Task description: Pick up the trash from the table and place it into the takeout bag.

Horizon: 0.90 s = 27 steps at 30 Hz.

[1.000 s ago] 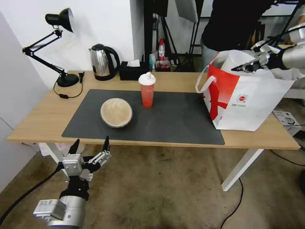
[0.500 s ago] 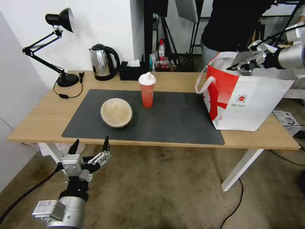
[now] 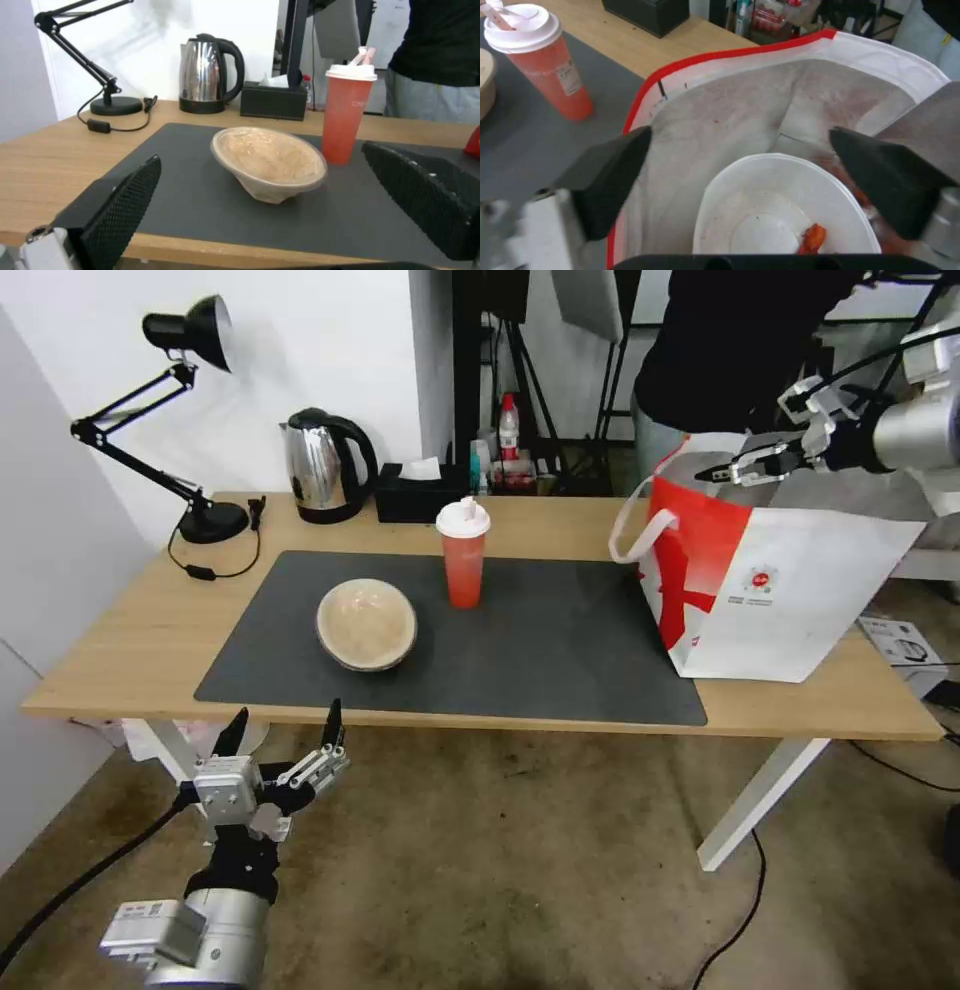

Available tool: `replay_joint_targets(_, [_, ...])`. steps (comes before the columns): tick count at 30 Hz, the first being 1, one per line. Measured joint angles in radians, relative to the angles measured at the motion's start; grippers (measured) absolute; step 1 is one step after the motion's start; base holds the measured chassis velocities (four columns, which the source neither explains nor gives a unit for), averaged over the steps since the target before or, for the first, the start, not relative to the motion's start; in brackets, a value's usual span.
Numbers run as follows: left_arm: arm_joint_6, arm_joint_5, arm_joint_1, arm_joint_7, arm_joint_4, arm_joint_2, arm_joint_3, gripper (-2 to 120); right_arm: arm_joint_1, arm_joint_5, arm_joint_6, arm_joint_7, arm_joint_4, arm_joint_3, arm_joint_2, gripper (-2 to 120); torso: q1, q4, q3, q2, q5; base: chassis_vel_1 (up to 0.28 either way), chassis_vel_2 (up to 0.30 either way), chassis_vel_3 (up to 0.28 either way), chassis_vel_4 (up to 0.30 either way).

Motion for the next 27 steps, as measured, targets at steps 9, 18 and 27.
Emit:
replay_joint_targets(9, [-0.001, -0.002, -0.009, 0.000, 0.000, -0.004, 0.004, 100, -0.159, 0.024, 0.000, 0.080, 0.084, 0.252, -0.028, 100, 0.000, -0.0002, 0.000, 0.000, -0.0001, 0.000, 0.000, 0.000, 0.000])
replay_joint_targets(18, [-0.003, -0.015, -0.004, -0.001, 0.003, 0.005, -0.009, 100, -0.334, 0.006, 0.156, 0.253, 0.176, 0.459, -0.053, 100, 0.000, -0.0001, 0.000, 0.000, -0.0001, 0.000, 0.000, 0.000, 0.000])
replay_joint_targets(27, [-0.010, 0.004, 0.010, 0.000, -0.003, -0.008, -0.001, 100, -0.660, 0.005, 0.433, 0.498, 0.379, 0.728, -0.135, 100, 0.000, -0.0003, 0.000, 0.000, 0.0004, 0.000, 0.000, 0.000, 0.000])
